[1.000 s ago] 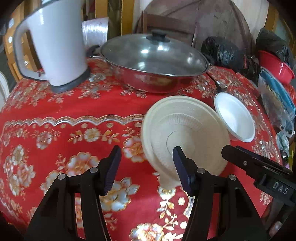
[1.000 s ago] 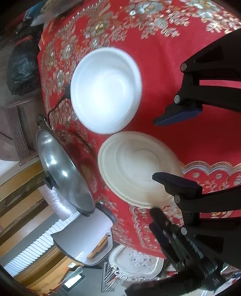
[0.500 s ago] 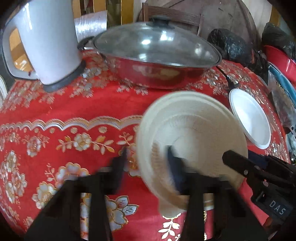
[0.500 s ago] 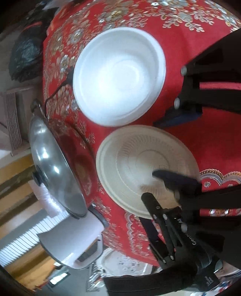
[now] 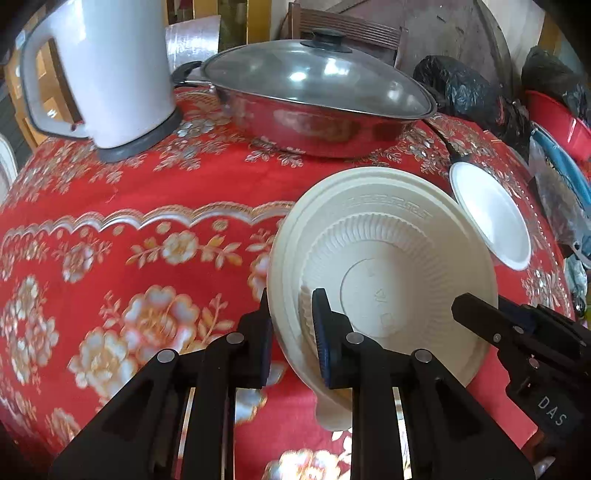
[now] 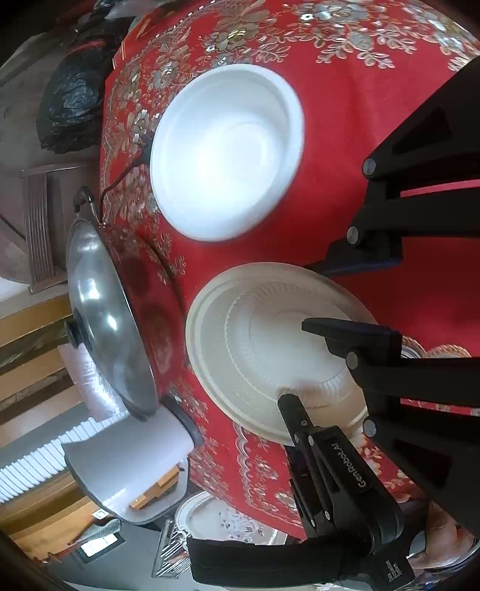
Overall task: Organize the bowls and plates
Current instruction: 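Lift the cream bowl with the left gripper and carry it over the stack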
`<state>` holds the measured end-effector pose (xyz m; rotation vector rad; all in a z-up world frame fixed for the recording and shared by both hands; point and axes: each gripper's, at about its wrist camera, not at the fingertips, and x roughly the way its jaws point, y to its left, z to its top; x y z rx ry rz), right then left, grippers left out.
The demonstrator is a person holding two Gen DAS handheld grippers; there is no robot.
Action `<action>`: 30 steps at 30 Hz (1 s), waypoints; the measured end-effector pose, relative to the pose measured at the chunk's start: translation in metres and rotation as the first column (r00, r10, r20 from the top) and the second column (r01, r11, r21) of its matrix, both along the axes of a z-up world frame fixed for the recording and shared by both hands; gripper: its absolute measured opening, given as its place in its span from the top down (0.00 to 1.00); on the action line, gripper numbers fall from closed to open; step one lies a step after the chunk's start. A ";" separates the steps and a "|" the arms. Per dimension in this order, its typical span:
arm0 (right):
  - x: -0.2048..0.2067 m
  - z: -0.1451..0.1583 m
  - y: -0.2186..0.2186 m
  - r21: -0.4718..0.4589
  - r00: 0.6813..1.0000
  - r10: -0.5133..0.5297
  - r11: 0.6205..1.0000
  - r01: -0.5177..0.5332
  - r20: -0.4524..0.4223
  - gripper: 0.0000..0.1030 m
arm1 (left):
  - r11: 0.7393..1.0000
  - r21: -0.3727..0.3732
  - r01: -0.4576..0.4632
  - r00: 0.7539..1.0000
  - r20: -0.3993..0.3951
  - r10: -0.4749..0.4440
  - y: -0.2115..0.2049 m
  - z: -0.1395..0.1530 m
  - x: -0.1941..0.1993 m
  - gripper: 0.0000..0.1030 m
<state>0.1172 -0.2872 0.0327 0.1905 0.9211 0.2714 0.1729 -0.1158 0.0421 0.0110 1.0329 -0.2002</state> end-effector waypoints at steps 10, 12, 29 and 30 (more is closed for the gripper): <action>-0.038 0.010 0.025 -0.007 0.999 0.045 0.999 -0.044 0.025 0.79 | 0.999 0.003 -0.041 0.998 0.049 0.041 0.028 0.019 -0.051 0.81; -0.047 0.013 0.029 0.003 0.998 0.052 0.999 -0.052 0.032 0.79 | 0.999 -0.002 -0.049 0.997 0.058 0.050 0.035 0.023 -0.061 0.81; -0.107 0.028 0.080 0.010 0.988 0.141 0.990 -0.142 0.063 0.77 | 0.994 -0.004 -0.114 0.985 0.127 0.113 0.092 0.045 -0.141 0.81; -0.110 0.029 0.082 0.008 0.987 0.145 0.989 -0.146 0.065 0.77 | 0.993 -0.007 -0.118 0.985 0.129 0.118 0.095 0.046 -0.144 0.81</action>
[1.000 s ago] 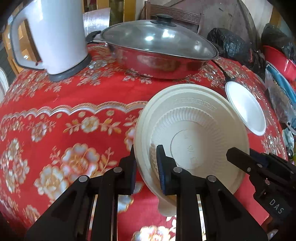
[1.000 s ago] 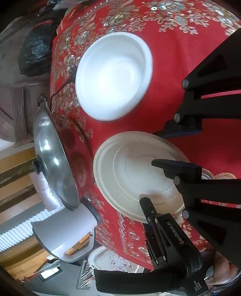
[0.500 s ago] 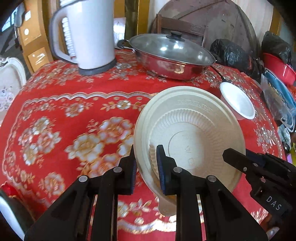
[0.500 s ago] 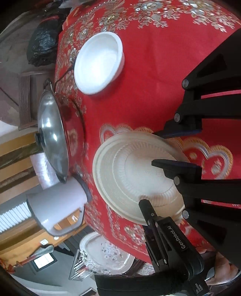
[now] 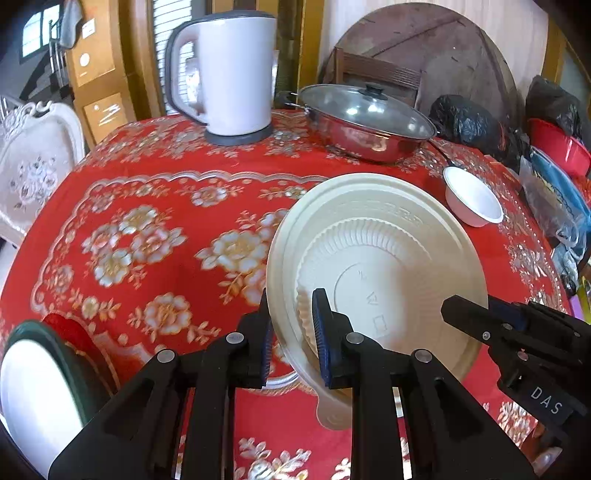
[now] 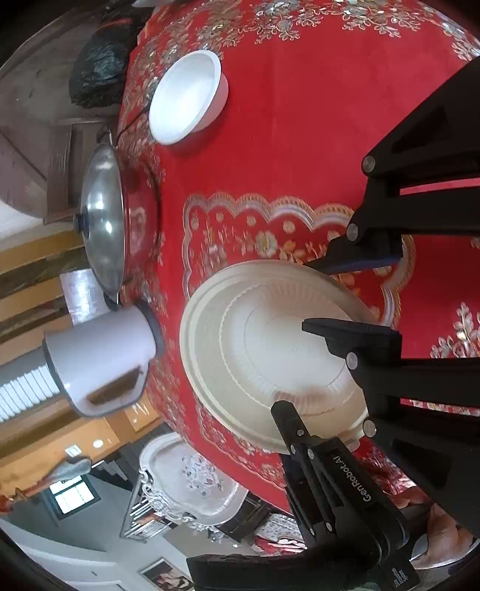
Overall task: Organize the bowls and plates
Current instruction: 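Lift the cream bowl with the left gripper and carry it over the stack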
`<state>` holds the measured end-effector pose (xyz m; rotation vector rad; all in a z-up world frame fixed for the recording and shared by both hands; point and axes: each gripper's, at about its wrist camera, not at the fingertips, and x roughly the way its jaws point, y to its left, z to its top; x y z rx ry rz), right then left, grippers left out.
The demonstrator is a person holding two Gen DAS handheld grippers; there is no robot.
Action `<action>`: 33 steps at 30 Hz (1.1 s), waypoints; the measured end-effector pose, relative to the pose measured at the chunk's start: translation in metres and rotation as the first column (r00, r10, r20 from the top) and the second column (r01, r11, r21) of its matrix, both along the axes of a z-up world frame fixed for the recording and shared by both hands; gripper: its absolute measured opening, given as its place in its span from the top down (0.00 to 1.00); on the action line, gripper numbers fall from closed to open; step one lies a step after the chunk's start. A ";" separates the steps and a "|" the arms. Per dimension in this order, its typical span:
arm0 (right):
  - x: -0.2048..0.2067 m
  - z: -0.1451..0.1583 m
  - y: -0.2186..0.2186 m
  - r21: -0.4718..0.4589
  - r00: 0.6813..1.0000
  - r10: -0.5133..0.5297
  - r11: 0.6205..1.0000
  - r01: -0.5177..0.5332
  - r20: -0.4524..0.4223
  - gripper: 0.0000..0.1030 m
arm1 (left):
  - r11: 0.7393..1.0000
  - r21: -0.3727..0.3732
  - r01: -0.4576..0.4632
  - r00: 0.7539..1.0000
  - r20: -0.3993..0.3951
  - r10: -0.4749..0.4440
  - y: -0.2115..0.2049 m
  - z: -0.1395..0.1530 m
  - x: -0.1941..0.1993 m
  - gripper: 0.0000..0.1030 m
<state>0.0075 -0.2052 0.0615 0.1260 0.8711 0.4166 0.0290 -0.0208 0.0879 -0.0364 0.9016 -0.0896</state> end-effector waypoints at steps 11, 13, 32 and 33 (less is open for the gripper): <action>-0.020 0.009 0.039 -0.021 0.998 0.060 0.998 -0.060 0.027 0.76 | 0.999 -0.008 -0.049 0.998 0.044 0.049 0.038 0.016 -0.033 0.81; -0.022 0.010 0.045 -0.028 0.997 0.072 0.997 -0.072 0.027 0.76 | 0.998 -0.014 -0.056 0.997 0.048 0.056 0.046 0.019 -0.039 0.81; -0.046 0.023 0.107 -0.072 0.982 0.177 0.982 -0.173 0.059 0.76 | 0.988 -0.046 -0.146 0.986 0.072 0.150 0.109 0.033 -0.084 0.81; -0.048 0.023 0.111 -0.074 0.981 0.184 0.981 -0.179 0.061 0.76 | 0.987 -0.048 -0.153 0.985 0.072 0.156 0.112 0.033 -0.086 0.81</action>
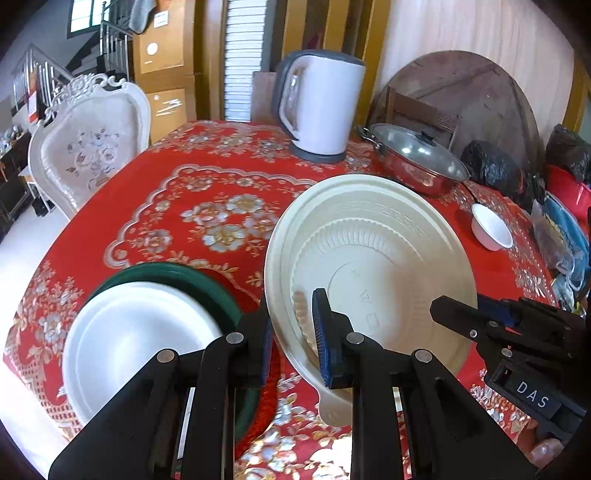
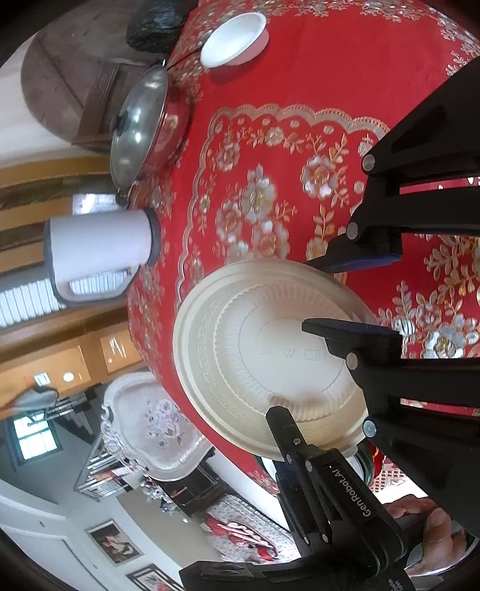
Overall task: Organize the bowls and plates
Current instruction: 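Lift the cream bowl with the left gripper and carry it over the stack, then lower the cream bowl onto the stack and open the left gripper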
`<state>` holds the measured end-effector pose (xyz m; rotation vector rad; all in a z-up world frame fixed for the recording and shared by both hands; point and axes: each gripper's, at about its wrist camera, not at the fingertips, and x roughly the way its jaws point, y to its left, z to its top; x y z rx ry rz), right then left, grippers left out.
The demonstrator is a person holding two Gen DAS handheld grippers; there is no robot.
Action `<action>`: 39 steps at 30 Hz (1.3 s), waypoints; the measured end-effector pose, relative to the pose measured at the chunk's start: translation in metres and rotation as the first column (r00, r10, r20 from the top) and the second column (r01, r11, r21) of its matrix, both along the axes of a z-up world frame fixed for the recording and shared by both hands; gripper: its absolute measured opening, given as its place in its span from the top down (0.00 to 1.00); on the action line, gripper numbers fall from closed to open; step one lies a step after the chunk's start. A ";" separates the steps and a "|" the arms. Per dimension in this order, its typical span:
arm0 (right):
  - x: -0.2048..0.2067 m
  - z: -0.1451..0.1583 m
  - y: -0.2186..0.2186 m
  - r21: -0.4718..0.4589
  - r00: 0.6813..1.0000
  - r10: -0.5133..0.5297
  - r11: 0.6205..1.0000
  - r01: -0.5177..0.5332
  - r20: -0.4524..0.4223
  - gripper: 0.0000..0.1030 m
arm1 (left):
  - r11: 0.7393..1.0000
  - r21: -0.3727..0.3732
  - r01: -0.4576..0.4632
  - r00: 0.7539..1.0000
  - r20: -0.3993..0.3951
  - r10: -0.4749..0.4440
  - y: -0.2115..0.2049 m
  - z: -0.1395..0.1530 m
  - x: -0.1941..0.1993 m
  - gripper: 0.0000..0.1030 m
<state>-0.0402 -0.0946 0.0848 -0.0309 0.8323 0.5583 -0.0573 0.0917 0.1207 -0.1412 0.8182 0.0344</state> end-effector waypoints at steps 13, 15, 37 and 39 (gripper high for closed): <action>-0.017 0.003 0.055 -0.026 0.995 0.103 0.994 -0.103 0.014 0.76 | 0.996 -0.002 -0.089 0.996 -0.009 0.089 0.052 0.001 -0.034 0.81; -0.020 0.004 0.067 -0.032 0.992 0.128 0.991 -0.127 0.016 0.76 | 0.994 -0.004 -0.109 0.994 -0.009 0.109 0.063 0.002 -0.041 0.81; -0.029 -0.029 0.155 -0.136 0.961 0.269 0.952 -0.275 -0.057 0.76 | 0.974 -0.051 -0.221 0.972 -0.096 0.216 0.128 -0.036 -0.067 0.81; -0.030 -0.030 0.158 -0.143 0.961 0.270 0.950 -0.277 -0.064 0.76 | 0.974 -0.054 -0.222 0.971 -0.100 0.216 0.129 -0.039 -0.067 0.81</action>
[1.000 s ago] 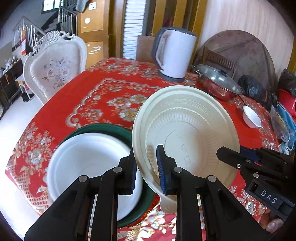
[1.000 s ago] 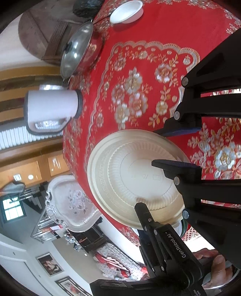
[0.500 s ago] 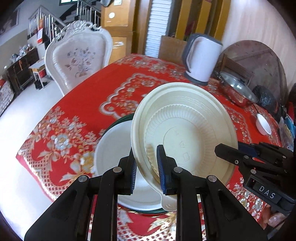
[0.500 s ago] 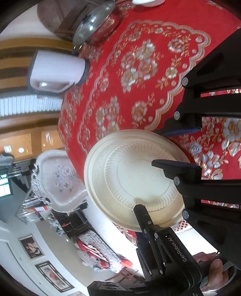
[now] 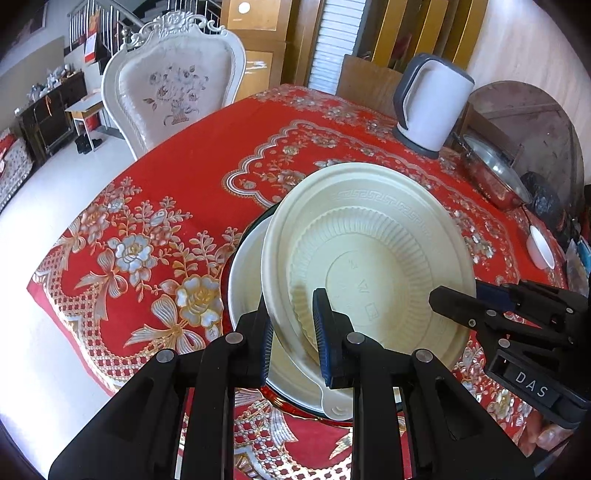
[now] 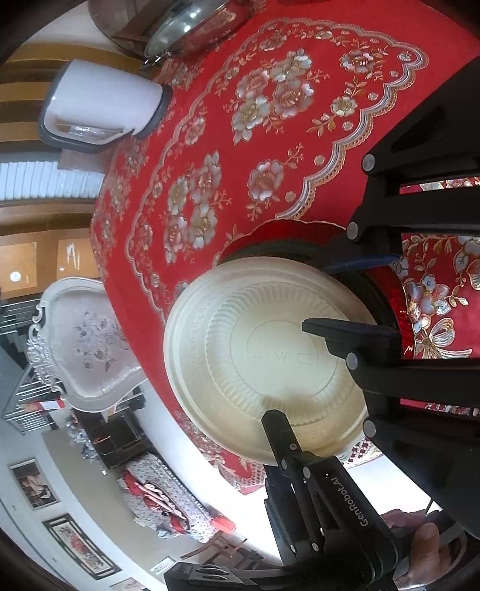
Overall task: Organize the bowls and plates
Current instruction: 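Lower the cream bowl onto the stack and open the left gripper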
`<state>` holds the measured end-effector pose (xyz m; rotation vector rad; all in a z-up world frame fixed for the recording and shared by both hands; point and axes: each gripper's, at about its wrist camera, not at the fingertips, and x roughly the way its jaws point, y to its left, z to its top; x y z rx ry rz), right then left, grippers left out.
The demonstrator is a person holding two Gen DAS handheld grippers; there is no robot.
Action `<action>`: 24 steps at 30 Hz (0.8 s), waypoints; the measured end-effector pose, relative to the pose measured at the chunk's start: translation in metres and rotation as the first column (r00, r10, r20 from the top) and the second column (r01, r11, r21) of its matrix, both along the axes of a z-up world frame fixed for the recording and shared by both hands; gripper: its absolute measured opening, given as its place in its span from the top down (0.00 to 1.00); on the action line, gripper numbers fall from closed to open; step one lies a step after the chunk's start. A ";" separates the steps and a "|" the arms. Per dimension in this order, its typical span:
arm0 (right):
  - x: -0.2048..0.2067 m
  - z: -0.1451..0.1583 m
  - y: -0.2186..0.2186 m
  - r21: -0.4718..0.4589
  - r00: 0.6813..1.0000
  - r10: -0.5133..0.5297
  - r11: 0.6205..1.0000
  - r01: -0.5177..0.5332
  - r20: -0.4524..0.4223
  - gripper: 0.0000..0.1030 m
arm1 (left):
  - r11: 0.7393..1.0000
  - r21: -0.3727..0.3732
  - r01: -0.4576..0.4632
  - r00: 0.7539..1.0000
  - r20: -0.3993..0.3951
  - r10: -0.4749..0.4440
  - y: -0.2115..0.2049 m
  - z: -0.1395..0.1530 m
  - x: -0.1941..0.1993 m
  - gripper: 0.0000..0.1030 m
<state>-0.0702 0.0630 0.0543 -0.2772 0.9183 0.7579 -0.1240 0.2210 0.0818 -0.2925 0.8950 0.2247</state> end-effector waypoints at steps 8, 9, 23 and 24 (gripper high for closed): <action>0.001 -0.006 0.009 -0.031 1.000 0.010 0.999 -0.010 -0.008 0.75 | 1.000 0.005 -0.010 1.000 0.000 0.010 0.005 -0.006 0.002 0.81; 0.001 -0.006 0.010 -0.030 1.000 0.010 0.999 -0.011 -0.011 0.75 | 1.000 0.006 -0.010 1.000 0.002 0.010 0.006 -0.006 0.001 0.81; 0.002 -0.007 0.013 -0.027 1.000 0.009 1.000 -0.010 -0.015 0.71 | 1.000 0.023 -0.010 1.000 0.013 0.009 0.004 -0.004 0.001 0.74; 0.001 -0.007 0.013 -0.025 1.000 0.009 1.000 -0.009 -0.014 0.71 | 1.000 0.023 -0.012 1.000 0.014 0.011 0.004 -0.003 0.001 0.74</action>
